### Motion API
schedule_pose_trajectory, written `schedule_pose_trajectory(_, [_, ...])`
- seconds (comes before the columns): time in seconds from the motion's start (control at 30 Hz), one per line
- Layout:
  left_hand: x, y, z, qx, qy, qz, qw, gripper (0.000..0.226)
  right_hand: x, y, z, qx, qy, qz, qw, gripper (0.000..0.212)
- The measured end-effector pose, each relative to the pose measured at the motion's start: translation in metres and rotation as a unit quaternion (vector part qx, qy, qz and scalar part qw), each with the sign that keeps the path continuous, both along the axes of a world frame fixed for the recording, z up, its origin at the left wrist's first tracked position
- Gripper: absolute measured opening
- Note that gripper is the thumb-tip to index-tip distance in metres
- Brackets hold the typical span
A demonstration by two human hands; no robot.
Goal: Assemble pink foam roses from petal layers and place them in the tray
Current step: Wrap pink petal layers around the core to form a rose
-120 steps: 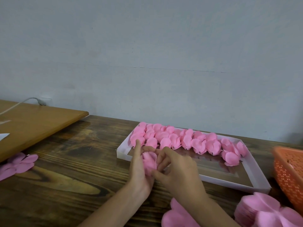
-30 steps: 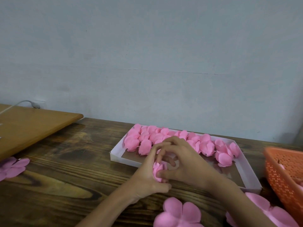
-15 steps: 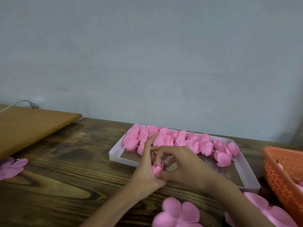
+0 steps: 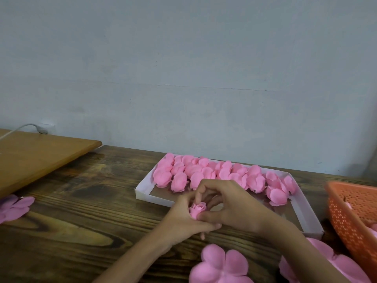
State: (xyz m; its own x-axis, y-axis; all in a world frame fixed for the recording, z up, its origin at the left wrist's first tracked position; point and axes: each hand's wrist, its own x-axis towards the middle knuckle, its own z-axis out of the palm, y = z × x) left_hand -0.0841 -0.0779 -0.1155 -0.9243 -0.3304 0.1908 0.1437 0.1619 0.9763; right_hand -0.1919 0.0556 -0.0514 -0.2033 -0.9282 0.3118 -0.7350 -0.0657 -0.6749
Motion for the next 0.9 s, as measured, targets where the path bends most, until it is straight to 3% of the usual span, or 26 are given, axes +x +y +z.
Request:
schedule_pose_trajectory(0.13, [0.003, -0.003, 0.003, -0.001, -0.004, 0.011, 1.0, 0.01, 0.005, -0.005, -0.001, -0.068, -0.015, -0.035, 0.997, 0.028])
schedule_pose_trajectory(0.2, [0.002, -0.005, 0.007, 0.063, 0.013, 0.035, 0.997, 0.022, 0.01, -0.009, -0.001, -0.154, -0.023, -0.114, 0.981, 0.024])
schedule_pose_trajectory(0.27, [-0.001, -0.006, 0.01, 0.166, 0.048, 0.053, 0.984, 0.037, 0.016, -0.012, -0.001, -0.2, -0.088, -0.159, 0.963, 0.017])
schedule_pose_trajectory(0.37, [-0.005, -0.012, 0.014, 0.286, 0.116, 0.064, 0.949, 0.029, 0.023, -0.015, -0.006, -0.148, -0.144, -0.157, 0.966, 0.01])
schedule_pose_trajectory(0.5, [-0.001, -0.017, 0.014, 0.386, 0.115, 0.052, 0.914, 0.036, 0.042, -0.024, -0.02, -0.087, -0.094, -0.169, 0.977, 0.025])
schedule_pose_trajectory(0.6, [0.002, -0.012, 0.016, 0.393, 0.091, 0.044, 0.914, 0.034, 0.053, -0.029, -0.029, -0.108, -0.084, -0.172, 0.976, 0.035])
schedule_pose_trajectory(0.7, [0.003, -0.005, 0.017, 0.391, 0.094, 0.024, 0.915, 0.027, 0.056, -0.031, -0.033, -0.128, -0.087, -0.211, 0.965, 0.029])
schedule_pose_trajectory(0.77, [0.005, -0.003, 0.02, 0.391, 0.089, -0.003, 0.916, 0.033, 0.055, -0.031, -0.033, -0.122, -0.108, -0.217, 0.962, 0.024])
schedule_pose_trajectory(0.83, [0.006, -0.005, 0.02, 0.38, 0.079, -0.029, 0.921, 0.043, 0.053, -0.033, -0.031, -0.11, -0.203, -0.186, 0.955, 0.013])
schedule_pose_trajectory(0.9, [0.007, -0.006, 0.019, 0.35, 0.068, -0.043, 0.933, 0.038, 0.053, -0.035, -0.029, -0.085, -0.331, -0.142, 0.929, 0.006])
